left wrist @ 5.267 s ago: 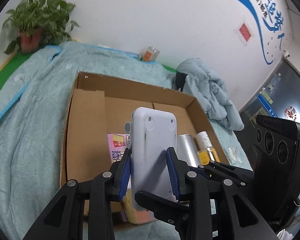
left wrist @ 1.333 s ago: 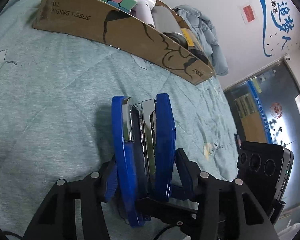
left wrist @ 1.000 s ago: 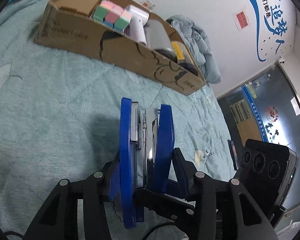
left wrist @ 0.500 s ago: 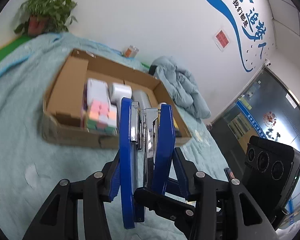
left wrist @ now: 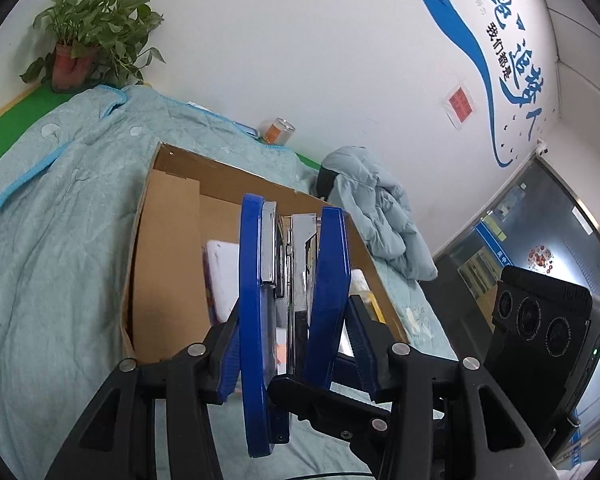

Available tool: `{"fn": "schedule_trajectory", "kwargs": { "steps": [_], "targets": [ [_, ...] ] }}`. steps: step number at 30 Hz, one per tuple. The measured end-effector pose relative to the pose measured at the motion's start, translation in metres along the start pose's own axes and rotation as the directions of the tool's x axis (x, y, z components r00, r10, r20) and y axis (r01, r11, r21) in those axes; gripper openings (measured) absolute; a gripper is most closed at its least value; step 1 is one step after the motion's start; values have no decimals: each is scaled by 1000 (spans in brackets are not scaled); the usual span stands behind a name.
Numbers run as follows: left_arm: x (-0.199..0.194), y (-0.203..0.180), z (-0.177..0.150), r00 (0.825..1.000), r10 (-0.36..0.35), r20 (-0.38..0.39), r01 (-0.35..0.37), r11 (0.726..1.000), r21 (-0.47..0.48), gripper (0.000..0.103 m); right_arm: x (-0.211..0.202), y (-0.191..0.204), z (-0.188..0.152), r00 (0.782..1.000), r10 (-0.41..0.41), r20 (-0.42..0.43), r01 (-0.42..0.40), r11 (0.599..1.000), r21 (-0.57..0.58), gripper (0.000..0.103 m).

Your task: Organize rigid objects

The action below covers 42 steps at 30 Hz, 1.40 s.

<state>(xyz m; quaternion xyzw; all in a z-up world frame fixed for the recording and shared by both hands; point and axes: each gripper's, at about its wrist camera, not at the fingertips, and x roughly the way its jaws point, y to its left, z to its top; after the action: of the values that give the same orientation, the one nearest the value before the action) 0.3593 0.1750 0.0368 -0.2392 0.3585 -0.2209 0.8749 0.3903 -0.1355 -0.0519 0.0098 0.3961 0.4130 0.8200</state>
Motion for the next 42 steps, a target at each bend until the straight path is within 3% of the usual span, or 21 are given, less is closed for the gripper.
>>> {"fn": "schedule_trajectory", "kwargs": {
  "steps": [5, 11, 12, 13, 14, 15, 17, 20, 22, 23, 25, 29, 31, 34, 38, 42],
  "targets": [
    [39, 45, 32, 997, -1, -81, -4, 998, -64, 44, 38, -12, 21, 996, -3, -89, 7, 999, 45, 31],
    [91, 89, 29, 983, 50, -175, -72, 990, -123, 44, 89, -34, 21, 982, -35, -183, 55, 993, 107, 33],
    [96, 93, 25, 980, 62, -191, -88, 988, -131, 46, 99, -38, 18, 977, -44, -209, 72, 989, 129, 34],
    [100, 95, 23, 978, 72, -193, -99, 987, -130, 55, 102, -41, 16, 977, -40, -211, 74, 985, 155, 37],
    [97, 98, 23, 978, 103, -179, -127, 984, -125, 63, 101, -42, 14, 980, -27, -197, 62, 983, 172, 37],
    [92, 97, 22, 978, 137, -159, -157, 980, -119, 79, 99, -41, 13, 982, -31, -189, 64, 983, 171, 37],
    [76, 91, 23, 976, 201, -89, -209, 973, -102, 93, 86, -36, 10, 988, -35, -148, 57, 987, 151, 47],
    [49, 73, 22, 967, 254, 15, -253, 967, -39, 96, 57, -27, 4, 996, -52, -71, 60, 991, 118, 66],
    [37, 55, 14, 954, 295, 57, -296, 955, 12, 96, 35, -19, -2, 997, -80, -18, 81, 993, 86, 69],
    [31, 43, 9, 941, 327, 91, -332, 942, 43, 97, 24, -17, -7, 995, -101, 7, 100, 992, 73, 70],
    [20, 13, -15, 898, 391, 200, -419, 900, 120, 102, -1, -15, -28, 985, -157, 68, 152, 986, 65, 71],
    [9, -39, -75, 845, 399, 356, -492, 841, 226, 102, -35, -25, -69, 947, -295, 130, 285, 955, 85, 72],
    [13, -59, -108, 837, 405, 369, -506, 829, 238, 102, -56, -36, -97, 903, -400, 155, 390, 916, 95, 72],
    [20, -80, -140, 849, 398, 348, -487, 845, 221, 102, -78, -54, -125, 849, -508, 147, 498, 861, 99, 73],
    [28, -112, -171, 831, 433, 348, -519, 829, 209, 102, -100, -65, -145, 838, -530, 131, 515, 847, 130, 73],
    [28, -143, -188, 831, 419, 365, -518, 822, 236, 102, -116, -64, -156, 848, -512, 135, 500, 858, 116, 73]
  ]
}}
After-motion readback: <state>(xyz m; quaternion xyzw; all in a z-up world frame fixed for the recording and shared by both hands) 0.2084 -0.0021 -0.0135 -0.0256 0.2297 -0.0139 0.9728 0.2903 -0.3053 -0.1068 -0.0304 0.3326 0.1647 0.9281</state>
